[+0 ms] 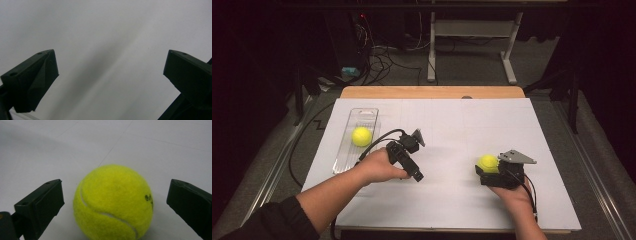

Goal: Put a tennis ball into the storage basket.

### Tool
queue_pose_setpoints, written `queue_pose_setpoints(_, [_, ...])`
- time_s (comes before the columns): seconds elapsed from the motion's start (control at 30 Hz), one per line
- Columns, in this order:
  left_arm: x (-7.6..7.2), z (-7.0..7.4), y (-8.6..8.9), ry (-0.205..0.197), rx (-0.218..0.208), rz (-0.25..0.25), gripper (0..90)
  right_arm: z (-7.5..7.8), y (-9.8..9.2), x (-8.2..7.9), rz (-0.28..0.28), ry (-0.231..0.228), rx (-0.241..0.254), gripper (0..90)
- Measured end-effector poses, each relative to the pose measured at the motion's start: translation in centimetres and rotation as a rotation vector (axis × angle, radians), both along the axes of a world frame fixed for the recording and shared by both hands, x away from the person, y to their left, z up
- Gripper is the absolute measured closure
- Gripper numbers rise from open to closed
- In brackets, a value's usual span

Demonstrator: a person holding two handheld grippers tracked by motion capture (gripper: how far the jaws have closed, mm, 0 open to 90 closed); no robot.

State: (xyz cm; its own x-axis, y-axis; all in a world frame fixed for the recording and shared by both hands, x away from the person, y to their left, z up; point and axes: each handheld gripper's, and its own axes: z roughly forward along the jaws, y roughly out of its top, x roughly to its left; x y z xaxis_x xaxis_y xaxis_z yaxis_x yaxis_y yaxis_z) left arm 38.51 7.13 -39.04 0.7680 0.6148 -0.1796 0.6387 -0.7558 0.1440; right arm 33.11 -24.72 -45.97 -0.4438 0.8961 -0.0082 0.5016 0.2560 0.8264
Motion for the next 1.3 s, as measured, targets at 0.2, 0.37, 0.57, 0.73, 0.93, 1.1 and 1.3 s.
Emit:
queue_pose_setpoints(0.2, [-0.04, 0.06, 0.04, -0.001, 0.007, -0.001, 0.7, -0.42, -0.22, -0.20, 0.001, 0.030, 0.015, 6.4])
queue_pose_setpoints(0.37, [-0.15, -0.01, -0.12, 0.000, 0.004, -0.005, 0.7, -0.54, -0.57, -0.40, -0.004, 0.046, 0.025, 14.1])
queue_pose_setpoints(0.57, [-0.11, -0.01, -0.10, 0.003, 0.007, -0.002, 0.7, -0.68, -0.61, -0.40, 0.007, 0.064, 0.025, 20.7])
queue_pose_setpoints(0.73, [-0.01, 0.00, 0.04, 0.004, 0.010, 0.001, 0.7, -0.70, -0.66, -0.44, 0.019, 0.062, 0.032, 25.4])
queue_pose_setpoints(0.93, [-0.05, 0.04, 0.04, 0.001, 0.013, 0.000, 0.7, -0.71, -0.68, -0.48, 0.015, 0.067, 0.036, 26.1])
queue_pose_setpoints(1.1, [-0.06, 0.04, 0.12, -0.003, 0.011, 0.002, 0.7, -0.70, -0.72, -0.46, 0.008, 0.074, 0.046, 26.5])
queue_pose_setpoints(1.3, [-0.08, -0.03, 0.07, 0.000, 0.008, 0.008, 0.7, -0.68, -0.67, -0.49, 0.005, 0.073, 0.040, 26.9])
